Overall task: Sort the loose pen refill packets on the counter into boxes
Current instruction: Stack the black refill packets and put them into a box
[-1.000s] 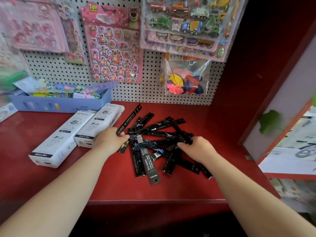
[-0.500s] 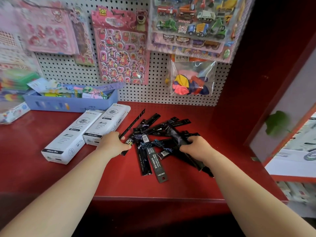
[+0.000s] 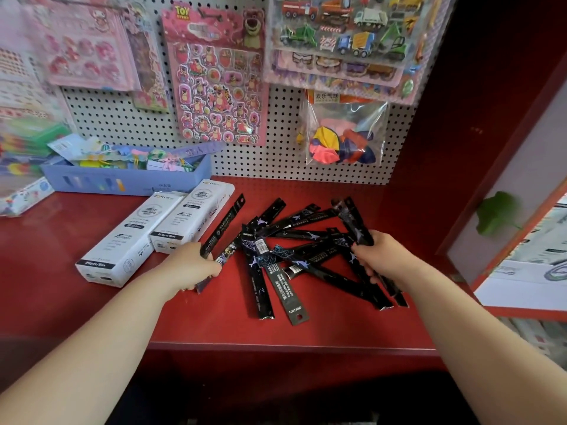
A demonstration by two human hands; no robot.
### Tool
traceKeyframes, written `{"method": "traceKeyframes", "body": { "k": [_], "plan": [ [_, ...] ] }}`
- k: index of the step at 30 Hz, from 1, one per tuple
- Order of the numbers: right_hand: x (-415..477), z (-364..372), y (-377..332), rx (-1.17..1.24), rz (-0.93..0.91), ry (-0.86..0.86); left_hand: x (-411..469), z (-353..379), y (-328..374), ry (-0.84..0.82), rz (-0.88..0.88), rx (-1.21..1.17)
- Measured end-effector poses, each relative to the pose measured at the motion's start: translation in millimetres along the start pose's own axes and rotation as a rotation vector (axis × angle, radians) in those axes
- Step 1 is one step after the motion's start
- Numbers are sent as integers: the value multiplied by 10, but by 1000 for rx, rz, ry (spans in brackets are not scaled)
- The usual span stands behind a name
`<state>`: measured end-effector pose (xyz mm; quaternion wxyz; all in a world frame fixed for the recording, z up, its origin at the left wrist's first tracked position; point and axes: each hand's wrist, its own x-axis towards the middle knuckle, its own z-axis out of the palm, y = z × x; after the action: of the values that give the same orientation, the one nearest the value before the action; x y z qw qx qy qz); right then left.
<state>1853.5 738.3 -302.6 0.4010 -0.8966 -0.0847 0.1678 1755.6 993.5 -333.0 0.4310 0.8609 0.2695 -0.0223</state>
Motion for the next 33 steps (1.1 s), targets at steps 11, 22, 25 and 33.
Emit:
{"method": "traceKeyframes", "body": {
  "k": [11, 22, 25, 33],
  "plan": [
    [-148, 906, -330, -371, -124, -86, -117, -32, -184, 99, -16, -319],
    [-32, 789, -277, -261, -26, -157, -88, 236, 24, 92, -27, -322],
    [-61, 673, -224, -68, -28, -215, -96, 291, 91, 75, -35, -299],
    [-38, 355, -153, -116, 21, -322, -42, 415, 271, 141, -27, 154]
  ]
}}
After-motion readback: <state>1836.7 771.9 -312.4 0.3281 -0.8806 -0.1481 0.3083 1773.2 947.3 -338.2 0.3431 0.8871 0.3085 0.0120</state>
